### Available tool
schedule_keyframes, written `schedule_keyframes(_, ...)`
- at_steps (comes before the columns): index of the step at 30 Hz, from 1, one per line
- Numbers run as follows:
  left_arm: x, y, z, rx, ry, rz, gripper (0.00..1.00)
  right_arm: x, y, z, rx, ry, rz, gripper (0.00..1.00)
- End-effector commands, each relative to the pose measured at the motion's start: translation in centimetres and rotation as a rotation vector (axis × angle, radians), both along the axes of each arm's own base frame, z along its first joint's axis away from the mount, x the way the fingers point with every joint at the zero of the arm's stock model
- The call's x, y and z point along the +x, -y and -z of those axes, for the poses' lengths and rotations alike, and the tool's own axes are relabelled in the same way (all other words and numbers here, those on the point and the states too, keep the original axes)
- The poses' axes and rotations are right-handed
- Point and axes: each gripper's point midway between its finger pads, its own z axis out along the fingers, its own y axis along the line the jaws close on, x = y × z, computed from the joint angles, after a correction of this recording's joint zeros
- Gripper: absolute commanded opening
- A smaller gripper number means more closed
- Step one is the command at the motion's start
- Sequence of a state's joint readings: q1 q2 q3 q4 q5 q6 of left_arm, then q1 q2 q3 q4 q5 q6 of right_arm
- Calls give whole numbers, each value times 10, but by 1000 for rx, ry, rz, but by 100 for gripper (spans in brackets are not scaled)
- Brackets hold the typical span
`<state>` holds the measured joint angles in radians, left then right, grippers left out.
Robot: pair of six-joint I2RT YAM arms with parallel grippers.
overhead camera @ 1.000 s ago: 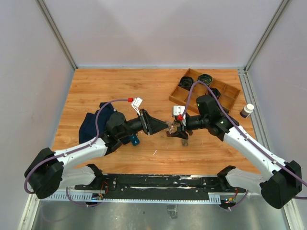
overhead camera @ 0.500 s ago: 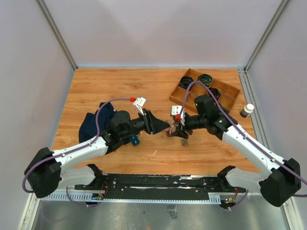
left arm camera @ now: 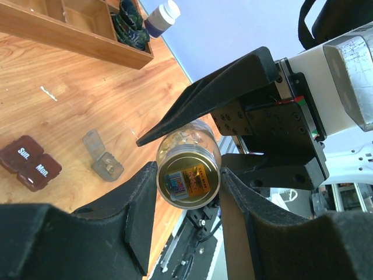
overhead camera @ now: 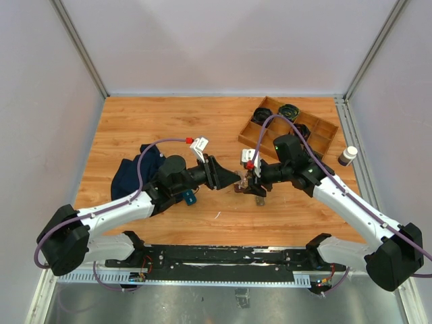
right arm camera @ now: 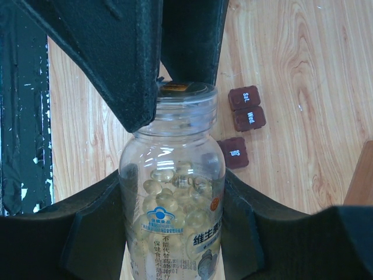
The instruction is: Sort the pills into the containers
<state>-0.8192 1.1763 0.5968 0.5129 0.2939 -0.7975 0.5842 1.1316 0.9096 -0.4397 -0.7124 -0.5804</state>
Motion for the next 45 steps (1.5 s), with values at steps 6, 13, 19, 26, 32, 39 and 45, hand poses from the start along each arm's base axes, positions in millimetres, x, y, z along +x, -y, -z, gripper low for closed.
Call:
schedule_keyframes(6,-11,5,-14,-42,55,55,23,-12,-17,-45,180,-28,-88,1)
schedule_keyframes(13,-17,5,-15,-27,86,100,22,-20,-18,-49,216,-55,-135,1)
schedule_keyframes(19,-16,-2,-23,-41,89,76,22,-19,-17,-49,213,-48,-127,1)
schedule_keyframes(26,-14,-3,-26,-40,88,60,20,-15,-17,-46,209,-55,-107,1)
schedule_keyframes(32,-14,3,-22,-13,98,68,19,-12,-17,-42,198,-60,-93,1)
schedule_keyframes(39,-8,4,-12,62,91,38,19,-9,-17,-41,189,-55,-79,1)
schedule_keyframes(45,-12,8,-7,78,79,75,19,-11,-17,-42,196,-52,-90,1)
